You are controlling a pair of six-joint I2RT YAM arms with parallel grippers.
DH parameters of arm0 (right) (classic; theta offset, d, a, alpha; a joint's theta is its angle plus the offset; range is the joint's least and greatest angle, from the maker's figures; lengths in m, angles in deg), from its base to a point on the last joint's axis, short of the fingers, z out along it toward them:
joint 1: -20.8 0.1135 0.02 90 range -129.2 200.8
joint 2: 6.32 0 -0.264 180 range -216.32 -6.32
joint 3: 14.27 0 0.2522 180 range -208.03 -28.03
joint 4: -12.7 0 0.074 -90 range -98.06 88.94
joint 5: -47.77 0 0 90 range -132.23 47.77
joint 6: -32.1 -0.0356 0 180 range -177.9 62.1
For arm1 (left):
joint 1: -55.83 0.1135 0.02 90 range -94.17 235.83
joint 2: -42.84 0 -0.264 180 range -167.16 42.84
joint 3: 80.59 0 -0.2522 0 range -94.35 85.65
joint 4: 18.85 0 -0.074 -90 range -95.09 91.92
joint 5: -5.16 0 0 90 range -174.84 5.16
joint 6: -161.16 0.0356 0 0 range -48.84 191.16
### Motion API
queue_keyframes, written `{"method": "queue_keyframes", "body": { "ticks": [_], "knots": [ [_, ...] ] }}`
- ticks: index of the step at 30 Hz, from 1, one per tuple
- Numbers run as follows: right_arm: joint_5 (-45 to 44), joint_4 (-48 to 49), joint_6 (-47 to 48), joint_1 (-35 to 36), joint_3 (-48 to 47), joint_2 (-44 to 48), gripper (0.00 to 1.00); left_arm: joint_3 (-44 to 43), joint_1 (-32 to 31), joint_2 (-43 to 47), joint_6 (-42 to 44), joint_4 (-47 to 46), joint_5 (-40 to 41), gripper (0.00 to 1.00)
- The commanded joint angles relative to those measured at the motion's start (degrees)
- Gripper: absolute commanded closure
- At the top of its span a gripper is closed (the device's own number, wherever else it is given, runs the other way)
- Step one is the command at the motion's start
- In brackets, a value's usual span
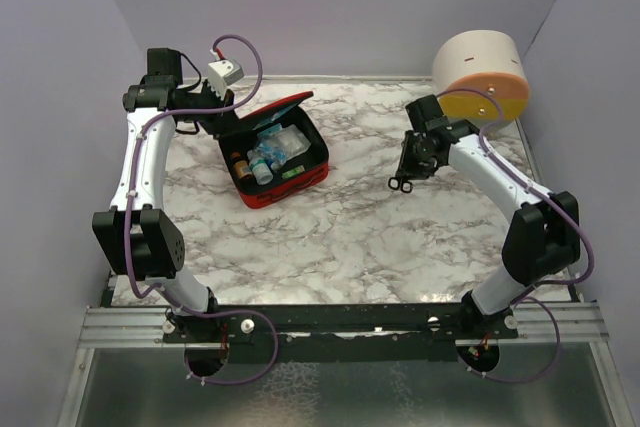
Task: Organize the medicine kit
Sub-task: Pick up the scissors from the center of the board.
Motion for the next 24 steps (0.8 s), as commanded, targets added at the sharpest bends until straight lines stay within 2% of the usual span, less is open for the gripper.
{"method": "queue_keyframes", "body": {
  "ticks": [1,16,24],
  "knots": [
    [4.0,3.2,2.2,1.0,-3.9,1.3,0.99,-0.9,0.5,1.8,-0.3,3.5,2.2,1.00],
    [7.9,8.9,6.0,6.4,-15.2,-4.7,0.99,-4.5,0.4,-1.9,-1.7,5.1,3.3,1.00],
    [13.6,9.1,4.8,9.2,-20.1,-6.7,0.99,-5.3,0.5,-2.6,-1.7,5.1,3.3,1.00]
  ]
}}
